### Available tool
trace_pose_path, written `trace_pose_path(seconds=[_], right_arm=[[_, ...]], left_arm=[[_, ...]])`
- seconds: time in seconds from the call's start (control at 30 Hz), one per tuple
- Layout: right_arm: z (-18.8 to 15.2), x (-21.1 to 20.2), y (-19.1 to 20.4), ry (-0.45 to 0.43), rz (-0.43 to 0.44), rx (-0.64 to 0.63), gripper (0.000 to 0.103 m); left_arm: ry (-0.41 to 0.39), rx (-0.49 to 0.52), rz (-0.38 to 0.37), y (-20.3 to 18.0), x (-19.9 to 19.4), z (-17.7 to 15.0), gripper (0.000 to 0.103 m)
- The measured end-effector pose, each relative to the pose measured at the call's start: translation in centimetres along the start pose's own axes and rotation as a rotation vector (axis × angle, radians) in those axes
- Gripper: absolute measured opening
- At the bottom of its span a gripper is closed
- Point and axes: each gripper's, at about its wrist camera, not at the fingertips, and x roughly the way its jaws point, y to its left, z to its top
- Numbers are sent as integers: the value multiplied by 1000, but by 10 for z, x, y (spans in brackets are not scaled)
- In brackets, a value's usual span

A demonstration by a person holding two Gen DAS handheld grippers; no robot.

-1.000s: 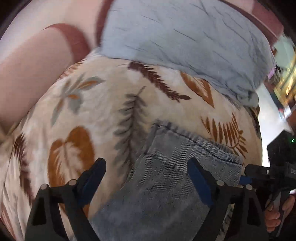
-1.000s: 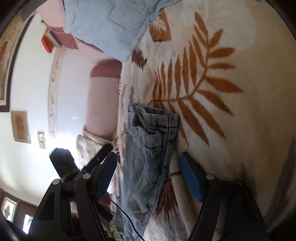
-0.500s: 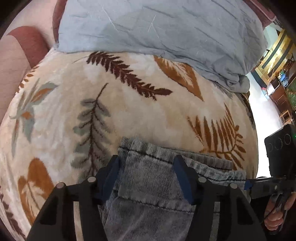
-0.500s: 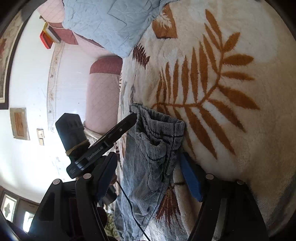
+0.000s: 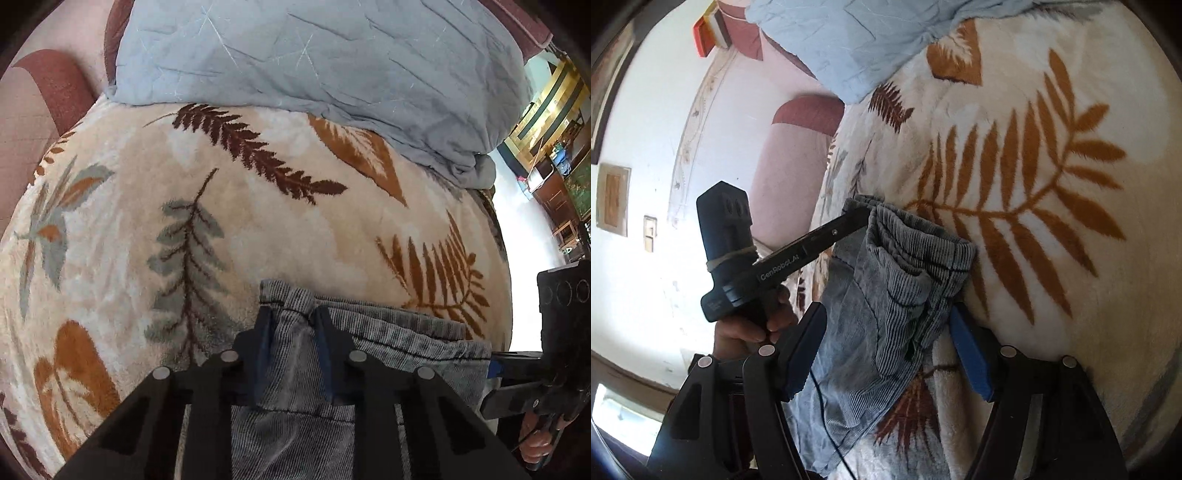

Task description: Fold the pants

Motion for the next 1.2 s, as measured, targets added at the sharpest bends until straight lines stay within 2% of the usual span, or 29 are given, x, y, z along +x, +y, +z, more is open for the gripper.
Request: trace_pose_path(seconds=[0.1, 0.17, 0.23, 0.27, 0.3, 0.33, 0.37, 0.47, 0.53, 0.63, 0.87, 1.2], right_arm=[[2, 3, 3, -8, -16, -29, 68], [2, 5, 7, -8, -29, -50, 66], [4, 7, 7, -7, -37, -60, 59], [5, 7, 6, -6, -46, -69, 49], [6, 8, 6, -4, -54, -71, 43], [6, 9, 4, -1, -59, -69, 33], [6, 10, 2, 4, -63, -60, 27], [8, 9, -6, 11, -33, -15, 23], [7, 9, -4, 10, -39, -33, 23], [7, 9, -5, 9, -34, -23, 23], [4, 4, 3, -10, -19, -67, 19], [-28, -23, 67, -72, 40, -294, 17]], left_arm=[[3, 23, 38, -2, 1, 2, 37], [-5, 33, 92, -1, 0, 2, 65], [-10, 35, 111, 1, -1, 0, 74], [-7, 33, 101, 3, 1, -2, 74], [-2, 25, 85, 4, 3, -3, 72], [1, 19, 64, 5, 4, -3, 67], [0, 16, 35, 5, 6, -2, 57], [-3, 6, -28, 5, 7, 1, 37], [-7, 40, -18, -1, 6, 0, 33], [-15, 12, -36, 3, 2, -1, 25], [-83, 0, -24, -4, -14, -4, 19], [-277, -55, -54, 1, -104, -26, 19]])
